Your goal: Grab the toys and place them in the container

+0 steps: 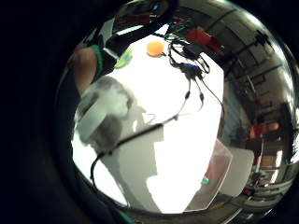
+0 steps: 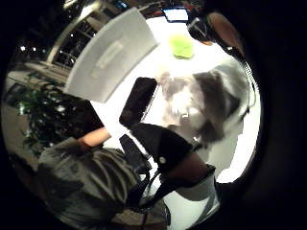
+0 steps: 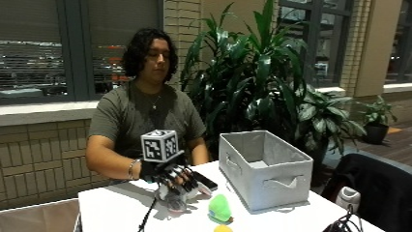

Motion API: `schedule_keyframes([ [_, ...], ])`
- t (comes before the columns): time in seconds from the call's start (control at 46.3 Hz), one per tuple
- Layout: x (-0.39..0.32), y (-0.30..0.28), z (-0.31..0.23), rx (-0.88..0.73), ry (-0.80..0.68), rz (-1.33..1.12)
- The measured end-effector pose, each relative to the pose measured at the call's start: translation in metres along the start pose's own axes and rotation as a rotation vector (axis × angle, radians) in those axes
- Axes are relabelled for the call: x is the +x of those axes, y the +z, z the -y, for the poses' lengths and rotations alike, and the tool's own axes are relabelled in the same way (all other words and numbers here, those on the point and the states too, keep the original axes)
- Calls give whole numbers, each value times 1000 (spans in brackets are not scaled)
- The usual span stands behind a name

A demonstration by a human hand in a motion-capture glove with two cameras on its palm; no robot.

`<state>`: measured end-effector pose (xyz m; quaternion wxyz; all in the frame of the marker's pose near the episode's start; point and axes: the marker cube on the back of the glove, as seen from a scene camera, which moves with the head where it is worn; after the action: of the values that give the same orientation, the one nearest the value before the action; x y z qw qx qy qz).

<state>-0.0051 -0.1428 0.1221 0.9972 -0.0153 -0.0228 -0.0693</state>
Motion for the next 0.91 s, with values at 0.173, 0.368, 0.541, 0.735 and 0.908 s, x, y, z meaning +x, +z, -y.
schedule_keyframes([
  [0.173,-3,52,29,159,-42,-173],
  [0.368,-17,-30,42,493,-59,60],
  [0.541,-113,-162,56,710,-285,242],
  [0.735,-205,-249,133,692,-347,363],
  [0.908,-218,-217,177,589,-294,165],
])
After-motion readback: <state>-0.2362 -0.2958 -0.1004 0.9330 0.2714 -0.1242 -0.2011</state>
